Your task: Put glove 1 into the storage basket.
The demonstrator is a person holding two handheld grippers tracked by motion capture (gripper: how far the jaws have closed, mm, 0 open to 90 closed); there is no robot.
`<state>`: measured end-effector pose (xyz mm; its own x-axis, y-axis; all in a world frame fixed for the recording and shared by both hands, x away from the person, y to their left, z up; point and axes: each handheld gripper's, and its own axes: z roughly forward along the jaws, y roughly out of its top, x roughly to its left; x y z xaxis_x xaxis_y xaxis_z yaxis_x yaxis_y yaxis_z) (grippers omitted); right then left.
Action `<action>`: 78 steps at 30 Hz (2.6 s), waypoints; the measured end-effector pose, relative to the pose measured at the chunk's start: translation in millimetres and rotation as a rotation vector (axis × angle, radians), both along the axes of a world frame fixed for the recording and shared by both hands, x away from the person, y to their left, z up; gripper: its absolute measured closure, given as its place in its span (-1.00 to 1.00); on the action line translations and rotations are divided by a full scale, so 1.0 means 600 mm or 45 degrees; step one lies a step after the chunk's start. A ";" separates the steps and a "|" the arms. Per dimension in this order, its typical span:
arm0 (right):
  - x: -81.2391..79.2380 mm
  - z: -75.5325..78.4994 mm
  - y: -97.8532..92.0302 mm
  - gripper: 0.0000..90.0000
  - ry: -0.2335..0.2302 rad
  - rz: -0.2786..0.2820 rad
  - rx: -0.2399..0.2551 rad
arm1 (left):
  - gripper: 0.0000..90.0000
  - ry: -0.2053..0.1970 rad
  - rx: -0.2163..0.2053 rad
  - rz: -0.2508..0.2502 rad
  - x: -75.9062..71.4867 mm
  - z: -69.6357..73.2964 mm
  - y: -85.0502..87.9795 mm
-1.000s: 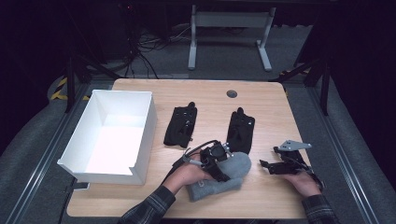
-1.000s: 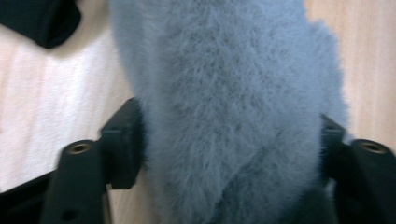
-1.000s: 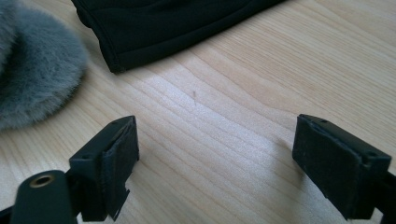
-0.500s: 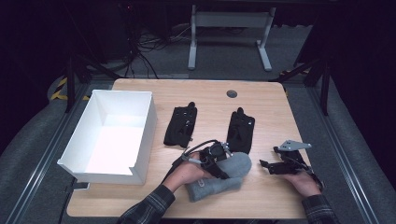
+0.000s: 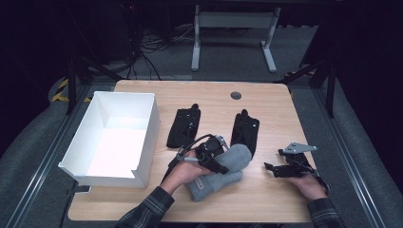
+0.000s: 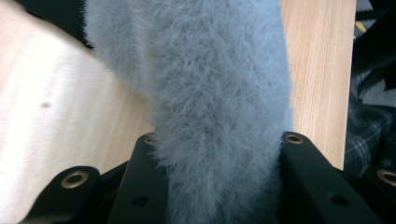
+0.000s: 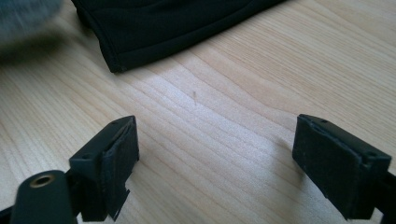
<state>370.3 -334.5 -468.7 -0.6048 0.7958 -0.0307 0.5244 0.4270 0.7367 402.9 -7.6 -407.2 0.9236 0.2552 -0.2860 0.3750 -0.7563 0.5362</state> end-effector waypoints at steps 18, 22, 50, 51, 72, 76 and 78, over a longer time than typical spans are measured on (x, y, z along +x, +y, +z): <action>0.000 0.000 0.000 -0.67 0.001 0.001 -0.001 | 0.55 -0.090 -0.085 0.217 0.012 0.120 0.069; 0.000 0.000 0.000 -0.67 0.001 0.001 -0.001 | 0.54 -0.101 -0.100 0.266 0.016 0.145 0.085; 0.000 0.000 0.000 -0.67 0.001 0.001 -0.001 | 0.54 -0.177 -0.209 0.548 0.037 0.263 0.273; 0.000 0.000 0.000 -0.67 0.001 0.001 -0.002 | 0.55 -0.178 -0.222 0.556 0.037 0.267 0.281; 0.001 0.000 0.001 -0.67 0.002 -0.002 -0.001 | 0.55 -0.193 -0.202 0.835 0.032 0.250 0.429; 0.001 0.000 0.001 -0.67 0.003 -0.003 0.000 | 0.55 -0.180 -0.181 0.884 0.032 0.230 0.448; 0.001 0.000 0.001 -0.67 0.002 -0.003 -0.001 | 0.55 -0.163 -0.183 0.907 0.035 0.215 0.456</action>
